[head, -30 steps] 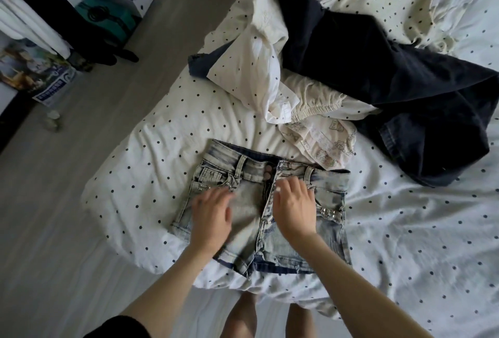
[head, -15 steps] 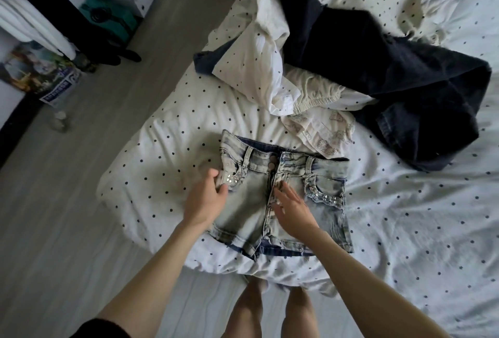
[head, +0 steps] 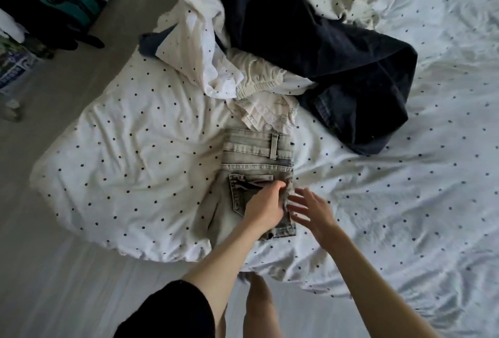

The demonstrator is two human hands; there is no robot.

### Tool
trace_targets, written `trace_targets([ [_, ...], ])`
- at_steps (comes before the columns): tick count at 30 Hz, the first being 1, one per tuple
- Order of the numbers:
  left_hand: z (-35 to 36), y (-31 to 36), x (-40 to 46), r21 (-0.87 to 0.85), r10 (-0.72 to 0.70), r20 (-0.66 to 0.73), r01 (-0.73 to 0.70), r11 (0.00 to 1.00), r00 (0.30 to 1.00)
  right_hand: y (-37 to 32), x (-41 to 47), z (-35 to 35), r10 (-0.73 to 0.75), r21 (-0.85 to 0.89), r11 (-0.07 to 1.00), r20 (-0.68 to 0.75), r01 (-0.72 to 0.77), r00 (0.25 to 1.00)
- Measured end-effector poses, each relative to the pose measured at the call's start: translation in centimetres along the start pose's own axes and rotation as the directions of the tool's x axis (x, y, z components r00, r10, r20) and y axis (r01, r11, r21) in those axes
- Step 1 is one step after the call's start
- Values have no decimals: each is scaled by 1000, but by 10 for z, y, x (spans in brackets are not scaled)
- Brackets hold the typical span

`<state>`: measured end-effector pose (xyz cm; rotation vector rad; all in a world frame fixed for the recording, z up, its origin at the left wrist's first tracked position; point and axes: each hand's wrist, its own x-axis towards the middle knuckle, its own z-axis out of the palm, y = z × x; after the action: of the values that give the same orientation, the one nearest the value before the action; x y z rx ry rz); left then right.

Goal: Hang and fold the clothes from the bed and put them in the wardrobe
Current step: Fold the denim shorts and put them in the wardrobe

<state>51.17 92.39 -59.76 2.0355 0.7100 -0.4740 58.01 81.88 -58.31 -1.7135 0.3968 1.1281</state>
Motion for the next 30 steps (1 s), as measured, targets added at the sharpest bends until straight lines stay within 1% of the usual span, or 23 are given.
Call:
trace_targets([
  [2, 5, -6, 6, -93, 35, 90, -27, 995, 995, 4, 5, -1, -6, -26, 1000, -31, 5, 999],
  [3, 6, -10, 4, -116, 62, 80, -52, 992, 995, 9, 7, -1, -20, -56, 998, -47, 17, 999],
  [4, 3, -17, 0, -110, 96, 4, -95, 989, 995, 14, 10, -2, -52, -146, 988, -65, 42, 997],
  [5, 0, -26, -3, -64, 134, -135, -144, 988, 982, 20, 13, -2, -106, -293, 953, -85, 77, 991],
  [6, -4, -38, -8, 21, 171, -291, -173, 985, 941, 25, 15, -1, -167, -435, 894, -95, 110, 981],
  [7, -10, -50, -13, 114, 190, -410, -156, 981, 892, 28, 17, 0, -215, -541, 831, -97, 129, 972],
  [8, -16, -64, -18, 192, 188, -446, -111, 975, 875, 29, 19, 2, -233, -597, 791, -90, 135, 968],
  [9, -20, -77, -22, 280, 161, -390, -49, 959, 907, 30, 20, 6, -233, -628, 767, -80, 133, 969],
  [11, -23, -99, -28, 536, 54, -132, 25, 844, 990, 32, 21, 15, -238, -679, 722, -68, 130, 969],
  [12, -20, -107, -30, 628, -4, -37, 26, 778, 999, 33, 22, 19, -254, -706, 696, -65, 135, 965],
  [13, -16, -112, -31, 666, -53, 21, 25, 745, 998, 36, 23, 22, -269, -734, 665, -59, 141, 961],
  [14, -14, -115, -31, 664, -88, 55, 29, 747, 995, 38, 23, 24, -280, -761, 632, -52, 144, 959],
  [15, -11, -116, -31, 634, -98, 75, 28, 773, 992, 39, 23, 24, -274, -787, 601, -43, 136, 961],
  [16, -9, -116, -30, 551, -77, 69, 27, 834, 995, 40, 25, 23, -257, -801, 586, -42, 121, 966],
  [18, -7, -113, -30, 209, -2, -71, 17, 978, 997, 37, 28, 19, -214, -794, 602, -65, 79, 975],
  [19, -8, -110, -32, 10, 8, -192, -6, 1000, 981, 35, 29, 18, -197, -783, 620, -81, 60, 977],
  [20, -9, -109, -33, -154, -20, -308, -30, 988, 951, 33, 28, 18, -187, -771, 634, -90, 51, 978],
  [21, -10, -109, -35, -264, -86, -396, -23, 964, 914, 32, 27, 17, -187, -760, 648, -90, 53, 978],
  [22, -13, -111, -37, -343, -178, -434, 21, 939, 883, 32, 25, 18, -193, -752, 656, -84, 65, 978],
  [23, -15, -112, -39, -403, -279, -408, 103, 909, 869, 33, 23, 18, -196, -749, 659, -78, 72, 978],
  [25, -19, -117, -41, -418, -393, -247, 269, 868, 886, 38, 17, 16, -173, -750, 659, -91, 47, 981],
  [27, -24, -118, -43, -359, -426, -129, 358, 862, 896, 41, 13, 15, -129, -769, 639, -121, -11, 984],
  [30, -34, -115, -44, -327, -476, -36, 440, 836, 878, 46, 8, 14, -147, -853, 518, -151, -54, 978],
])
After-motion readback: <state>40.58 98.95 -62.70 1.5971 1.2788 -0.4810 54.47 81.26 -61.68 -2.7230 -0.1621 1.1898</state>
